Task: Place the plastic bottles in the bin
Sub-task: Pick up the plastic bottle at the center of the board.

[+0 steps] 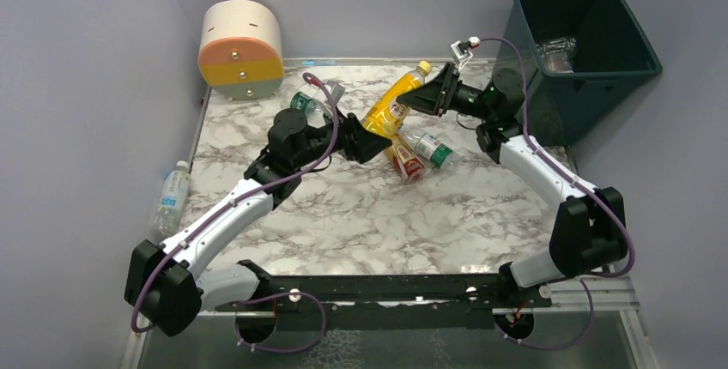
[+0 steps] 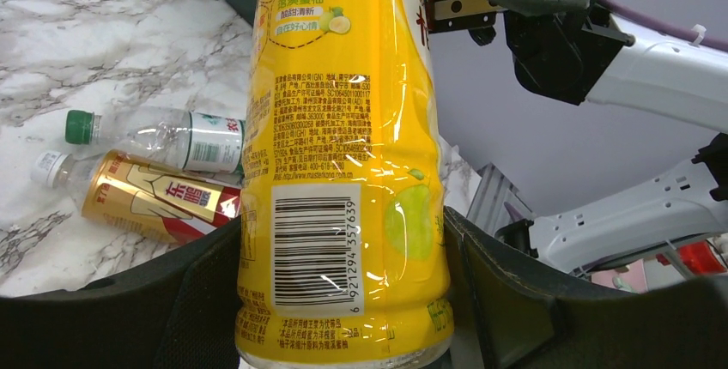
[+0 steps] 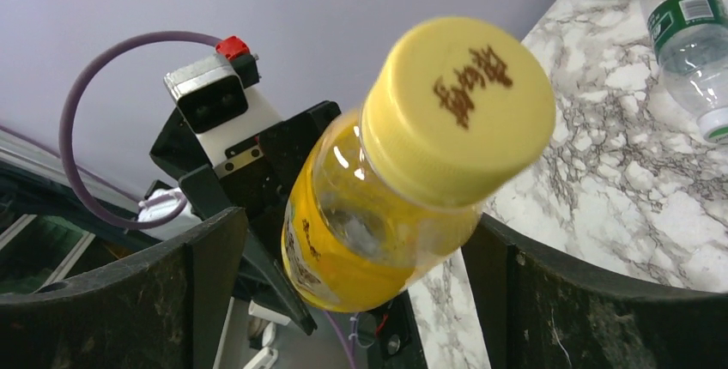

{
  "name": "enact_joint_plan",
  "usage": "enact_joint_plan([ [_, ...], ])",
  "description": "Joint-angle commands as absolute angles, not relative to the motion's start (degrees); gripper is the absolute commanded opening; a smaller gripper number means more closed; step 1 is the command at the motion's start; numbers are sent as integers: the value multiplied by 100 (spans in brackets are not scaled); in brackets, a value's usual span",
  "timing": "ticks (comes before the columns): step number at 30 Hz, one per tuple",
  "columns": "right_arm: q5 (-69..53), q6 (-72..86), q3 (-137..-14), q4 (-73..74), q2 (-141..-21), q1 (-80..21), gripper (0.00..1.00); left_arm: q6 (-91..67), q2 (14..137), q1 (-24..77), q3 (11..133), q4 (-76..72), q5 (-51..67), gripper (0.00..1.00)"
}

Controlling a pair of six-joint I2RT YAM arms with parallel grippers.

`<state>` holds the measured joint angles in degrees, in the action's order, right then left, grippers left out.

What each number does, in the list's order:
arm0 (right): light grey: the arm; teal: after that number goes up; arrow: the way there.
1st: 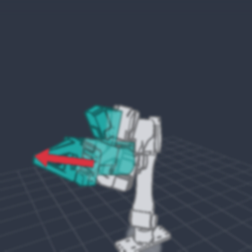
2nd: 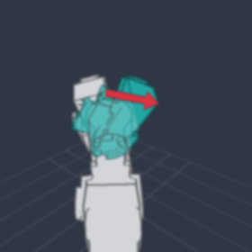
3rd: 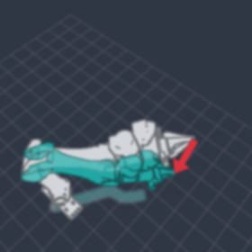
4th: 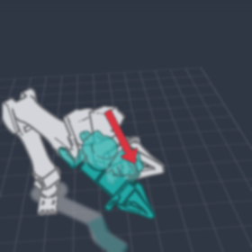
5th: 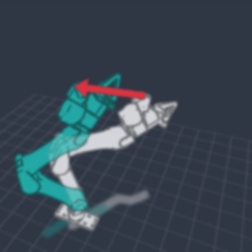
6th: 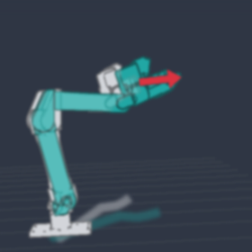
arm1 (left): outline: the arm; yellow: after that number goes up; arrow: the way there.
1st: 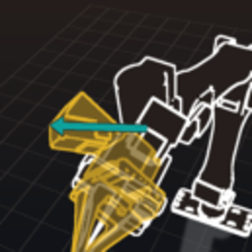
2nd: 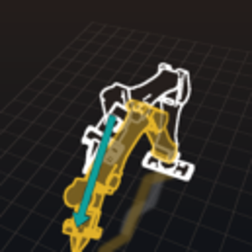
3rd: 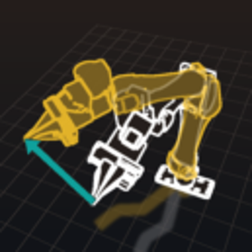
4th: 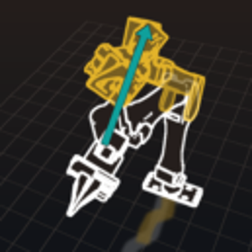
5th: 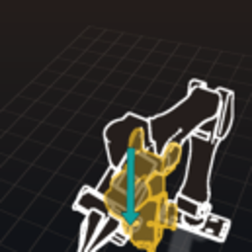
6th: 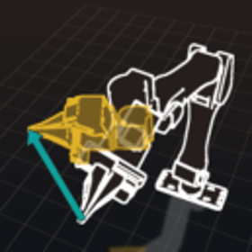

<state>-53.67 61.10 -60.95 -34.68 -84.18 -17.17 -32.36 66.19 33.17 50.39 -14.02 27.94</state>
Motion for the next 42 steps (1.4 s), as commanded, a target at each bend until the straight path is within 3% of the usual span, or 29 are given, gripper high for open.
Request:
enact_joint_plan([
  [1, -5379, 6187, -6336, -3859, -8534, -1773, 94, -3260, 6644, 3389, 5024, -1744, 2950, 69],
  [5, -5385, 6228, -6309, -3941, -8620, -1809, 88, -3270, 6704, 3420, 5026, -1784, 3029, 69],
  [17, -5431, 6319, -6235, -4105, -8679, -1863, 41, -3296, 6899, 3436, 5063, -1764, 3174, 74],
  [19, -5419, 6296, -6232, -4064, -8667, -1863, 41, -3277, 6908, 3431, 5105, -1684, 3162, 82],
  [21, -5386, 6227, -6247, -3973, -8649, -1863, 41, -3179, 6896, 3432, 5191, -1487, 3094, 97],
  [22, -5368, 6142, -6276, -3910, -8635, -1863, 41, -3129, 6875, 3434, 5235, -1397, 3061, 99],
  [33, -4415, 4428, -7523, -1874, -8850, -1776, 42, -2605, 6304, 3419, 5638, -252, 2284, 99],
  [42, -3389, 3516, -8676, -696, -9157, -991, 41, -2383, 5804, 3418, 5652, 174, 1950, 99],
])
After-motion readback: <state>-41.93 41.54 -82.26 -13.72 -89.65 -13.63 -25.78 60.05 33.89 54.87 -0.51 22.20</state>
